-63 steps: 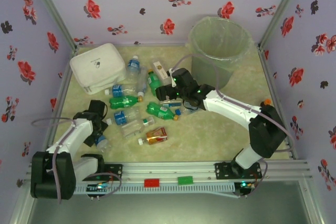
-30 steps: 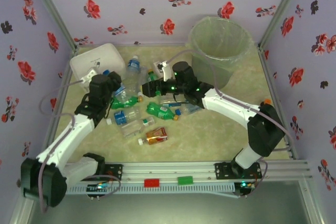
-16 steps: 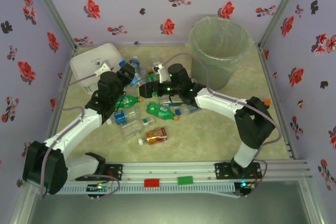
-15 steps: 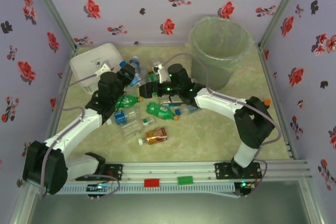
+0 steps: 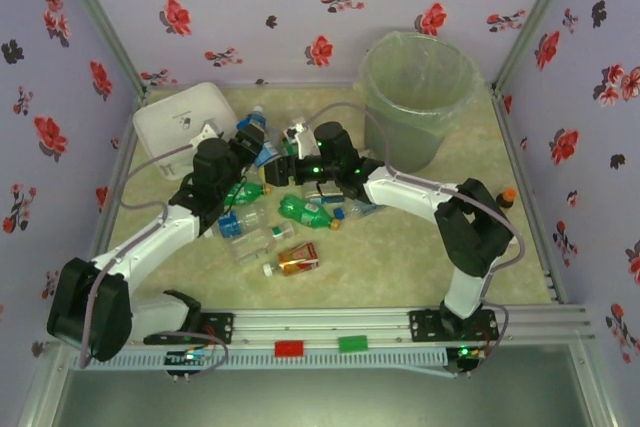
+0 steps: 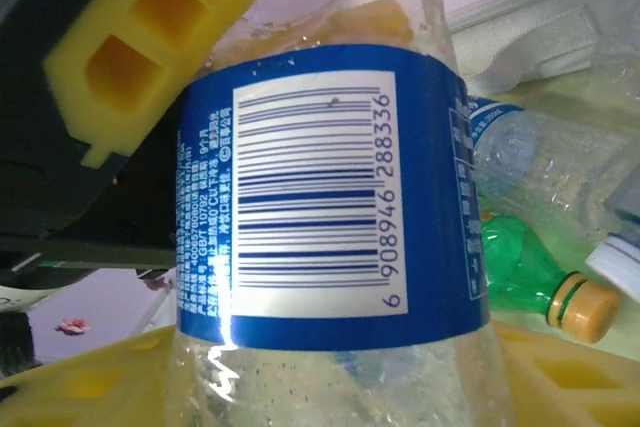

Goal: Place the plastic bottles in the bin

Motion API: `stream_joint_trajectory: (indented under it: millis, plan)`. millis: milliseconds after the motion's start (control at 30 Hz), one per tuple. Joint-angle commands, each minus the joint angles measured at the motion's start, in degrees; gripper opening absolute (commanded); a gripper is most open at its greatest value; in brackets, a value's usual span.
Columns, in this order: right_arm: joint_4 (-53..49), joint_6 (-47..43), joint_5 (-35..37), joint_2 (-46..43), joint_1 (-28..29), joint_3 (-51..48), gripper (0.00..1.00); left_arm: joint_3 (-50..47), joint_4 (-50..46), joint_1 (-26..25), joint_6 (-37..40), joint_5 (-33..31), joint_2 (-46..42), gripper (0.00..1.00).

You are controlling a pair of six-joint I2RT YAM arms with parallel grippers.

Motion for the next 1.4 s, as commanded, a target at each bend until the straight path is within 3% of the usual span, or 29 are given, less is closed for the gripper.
stream_joint_trajectory:
  millis: [0, 100, 267, 400, 600, 800, 1067, 1200, 1367]
  plan:
    - [1.68, 0.53, -0.15, 1.19, 0.02, 1.33, 0.55, -0.92, 3.19, -0.94, -1.38, 1.39, 0.69, 0.41]
    - [1.99, 0.64, -0.11, 1.07, 0.00, 1.04, 0.44, -0.73, 3.34, -0.91, -1.40, 1.93, 0.80, 0.52]
    - [0.50, 0.23, 0.88, -0.26, -1.19, 0.43, 0.40, -0.55, 2.45, -0.25, 0.47, 1.89, -0.91, 0.99]
    - [-3.24, -1.58, 2.57, -3.14, -3.25, -0.69, 0.40, -0.89, -1.12, 3.19, 3.11, 1.58, -4.57, 1.00]
    - [-19.85, -11.35, 10.02, -10.69, -7.87, 2.96, 0.40, -3.74, -7.09, 7.02, 7.53, -2.32, -10.95, 1.00]
    - [-36.89, -22.18, 25.96, -16.26, -10.53, 13.70, 0.39, -5.20, -8.37, 6.95, 11.36, -0.53, -10.62, 1.00]
    - [-43.03, -29.14, 49.15, -18.81, -14.58, 24.01, 0.38, 2.73, -12.24, 2.11, 19.49, 6.11, -0.62, 1.00]
    - [-44.39, -28.81, 55.23, -17.44, -18.89, 27.05, 0.38, 7.81, -17.46, -1.52, 25.40, 7.20, 3.61, 1.00]
    - [-47.42, -27.62, 56.68, -13.71, -23.71, 29.64, 0.37, 8.03, -21.19, -3.78, 28.17, 7.74, 5.25, 1.00]
